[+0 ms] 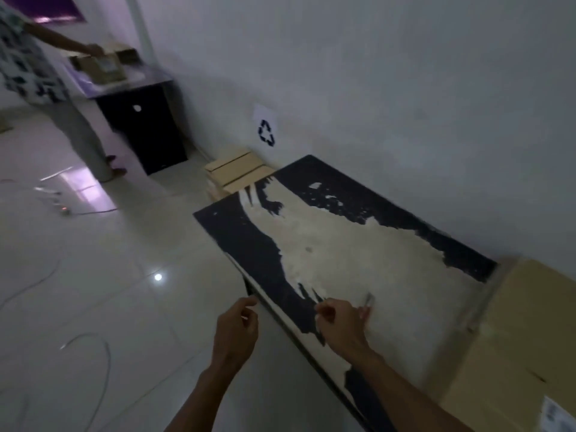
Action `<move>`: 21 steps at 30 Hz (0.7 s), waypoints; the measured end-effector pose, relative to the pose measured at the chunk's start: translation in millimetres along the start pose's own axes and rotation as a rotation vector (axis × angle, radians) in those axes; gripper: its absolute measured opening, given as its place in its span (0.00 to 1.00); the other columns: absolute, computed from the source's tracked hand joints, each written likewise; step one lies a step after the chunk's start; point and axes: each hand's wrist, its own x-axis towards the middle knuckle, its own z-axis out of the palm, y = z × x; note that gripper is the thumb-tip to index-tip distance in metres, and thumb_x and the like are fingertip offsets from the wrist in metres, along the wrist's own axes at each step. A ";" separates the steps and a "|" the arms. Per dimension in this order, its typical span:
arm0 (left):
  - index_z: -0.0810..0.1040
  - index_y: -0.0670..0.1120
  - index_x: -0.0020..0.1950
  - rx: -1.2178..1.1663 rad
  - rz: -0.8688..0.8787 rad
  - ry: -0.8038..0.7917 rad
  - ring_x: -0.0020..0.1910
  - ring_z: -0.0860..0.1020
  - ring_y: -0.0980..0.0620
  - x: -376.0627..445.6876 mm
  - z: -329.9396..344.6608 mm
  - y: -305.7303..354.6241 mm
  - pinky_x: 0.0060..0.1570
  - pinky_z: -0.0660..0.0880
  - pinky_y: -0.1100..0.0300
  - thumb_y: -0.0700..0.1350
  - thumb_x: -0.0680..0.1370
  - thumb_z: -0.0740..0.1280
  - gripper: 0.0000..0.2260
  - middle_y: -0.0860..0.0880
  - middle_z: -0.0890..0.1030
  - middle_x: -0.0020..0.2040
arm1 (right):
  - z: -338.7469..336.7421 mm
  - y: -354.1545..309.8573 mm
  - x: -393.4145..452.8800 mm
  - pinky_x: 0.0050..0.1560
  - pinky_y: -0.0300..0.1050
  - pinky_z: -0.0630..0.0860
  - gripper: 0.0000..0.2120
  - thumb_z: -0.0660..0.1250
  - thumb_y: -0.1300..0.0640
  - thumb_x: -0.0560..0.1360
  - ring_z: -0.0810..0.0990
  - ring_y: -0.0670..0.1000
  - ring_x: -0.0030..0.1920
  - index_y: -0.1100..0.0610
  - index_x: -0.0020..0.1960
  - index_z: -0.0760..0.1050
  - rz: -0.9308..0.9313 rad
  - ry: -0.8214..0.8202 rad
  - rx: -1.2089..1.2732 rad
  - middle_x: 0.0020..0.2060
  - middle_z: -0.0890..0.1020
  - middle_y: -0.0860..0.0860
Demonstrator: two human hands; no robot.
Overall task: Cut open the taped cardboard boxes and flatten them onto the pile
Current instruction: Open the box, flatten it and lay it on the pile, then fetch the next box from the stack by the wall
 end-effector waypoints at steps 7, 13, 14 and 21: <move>0.80 0.47 0.56 -0.017 -0.134 0.069 0.35 0.82 0.53 50.1 -83.3 -53.9 0.39 0.82 0.51 0.36 0.79 0.67 0.09 0.51 0.81 0.41 | 84.1 -75.8 54.9 0.45 0.38 0.75 0.07 0.69 0.66 0.72 0.80 0.47 0.42 0.59 0.47 0.84 -0.099 -0.116 -0.056 0.39 0.83 0.49; 0.80 0.48 0.56 -0.021 -0.196 0.098 0.36 0.82 0.53 118.9 -133.0 -91.0 0.40 0.82 0.50 0.36 0.79 0.66 0.10 0.50 0.82 0.42 | 146.3 -128.4 132.1 0.47 0.36 0.74 0.08 0.68 0.65 0.75 0.81 0.47 0.45 0.59 0.53 0.83 -0.118 -0.217 -0.047 0.42 0.82 0.50; 0.80 0.48 0.55 -0.017 -0.205 0.104 0.36 0.82 0.52 134.3 -140.7 -97.1 0.40 0.82 0.50 0.36 0.79 0.66 0.10 0.50 0.82 0.42 | 157.6 -137.8 147.8 0.46 0.33 0.74 0.08 0.69 0.65 0.75 0.80 0.46 0.44 0.59 0.53 0.82 -0.129 -0.227 -0.050 0.43 0.83 0.50; 0.80 0.49 0.54 0.017 -0.266 0.102 0.36 0.82 0.54 261.6 -187.0 -129.9 0.38 0.79 0.58 0.36 0.79 0.66 0.09 0.51 0.81 0.41 | 225.6 -203.0 265.2 0.44 0.30 0.78 0.07 0.69 0.65 0.75 0.78 0.38 0.40 0.57 0.51 0.82 -0.096 -0.275 -0.019 0.38 0.80 0.43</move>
